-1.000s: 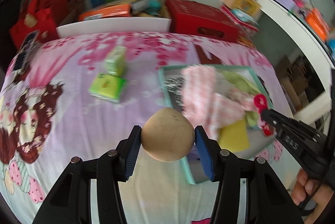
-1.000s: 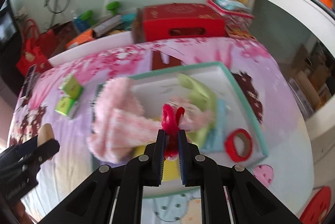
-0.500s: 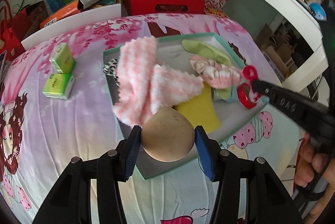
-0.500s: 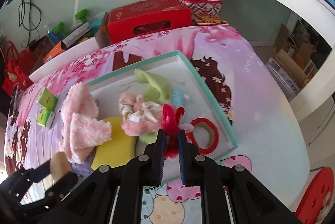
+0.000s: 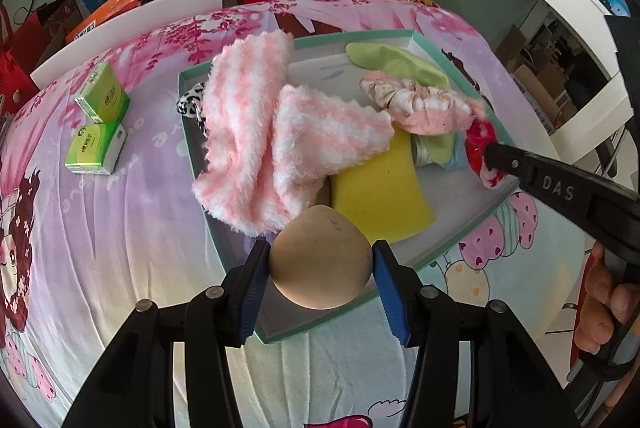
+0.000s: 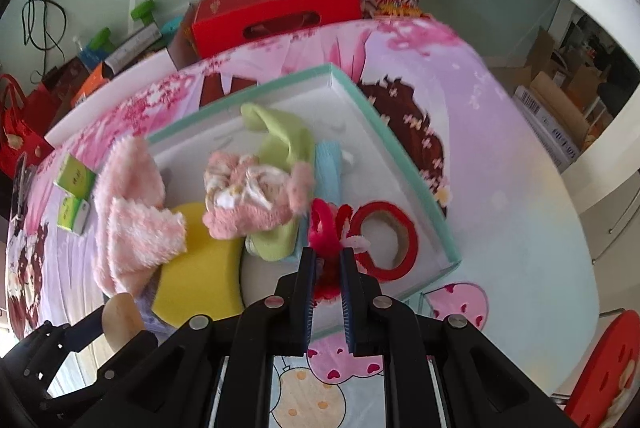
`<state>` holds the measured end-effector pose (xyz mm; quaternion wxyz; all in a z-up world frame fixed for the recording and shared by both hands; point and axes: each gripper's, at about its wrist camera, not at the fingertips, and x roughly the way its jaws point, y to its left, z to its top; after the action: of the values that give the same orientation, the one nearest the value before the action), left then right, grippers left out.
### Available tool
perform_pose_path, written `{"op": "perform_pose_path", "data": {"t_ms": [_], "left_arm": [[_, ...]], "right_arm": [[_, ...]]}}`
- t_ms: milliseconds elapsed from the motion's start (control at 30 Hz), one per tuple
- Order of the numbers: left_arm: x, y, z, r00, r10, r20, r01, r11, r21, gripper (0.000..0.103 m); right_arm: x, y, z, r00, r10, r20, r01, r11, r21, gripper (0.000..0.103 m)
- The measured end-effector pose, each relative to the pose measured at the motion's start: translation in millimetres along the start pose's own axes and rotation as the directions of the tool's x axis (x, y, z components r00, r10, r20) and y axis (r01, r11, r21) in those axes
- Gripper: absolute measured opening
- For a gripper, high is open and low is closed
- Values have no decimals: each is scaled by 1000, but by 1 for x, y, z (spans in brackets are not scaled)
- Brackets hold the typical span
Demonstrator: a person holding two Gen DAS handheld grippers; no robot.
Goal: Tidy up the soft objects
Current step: 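Place the sponge with the left tool while the right tool places the toy in the tray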
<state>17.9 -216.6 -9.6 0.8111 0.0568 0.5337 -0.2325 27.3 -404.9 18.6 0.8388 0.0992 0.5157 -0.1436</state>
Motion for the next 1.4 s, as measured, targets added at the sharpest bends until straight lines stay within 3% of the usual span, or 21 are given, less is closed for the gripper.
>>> {"op": "perform_pose_path", "data": {"t_ms": [667, 767, 867, 1400], "left_arm": [[20, 4, -3, 997, 19, -80, -21, 1000, -23, 54], [20, 5, -4, 996, 19, -84, -21, 1000, -23, 63], [19, 5, -4, 996, 23, -82, -26, 999, -26, 64], [-16, 22, 6, 1000, 3, 0, -3, 998, -69, 64]], "right_arm": [[22, 2, -4, 997, -7, -81, 6, 1000, -6, 17], [22, 2, -5, 996, -9, -85, 8, 1000, -9, 17], [24, 3, -5, 996, -12, -93, 12, 1000, -10, 25], [-14, 2, 0, 1000, -28, 6, 29, 999, -20, 38]]}}
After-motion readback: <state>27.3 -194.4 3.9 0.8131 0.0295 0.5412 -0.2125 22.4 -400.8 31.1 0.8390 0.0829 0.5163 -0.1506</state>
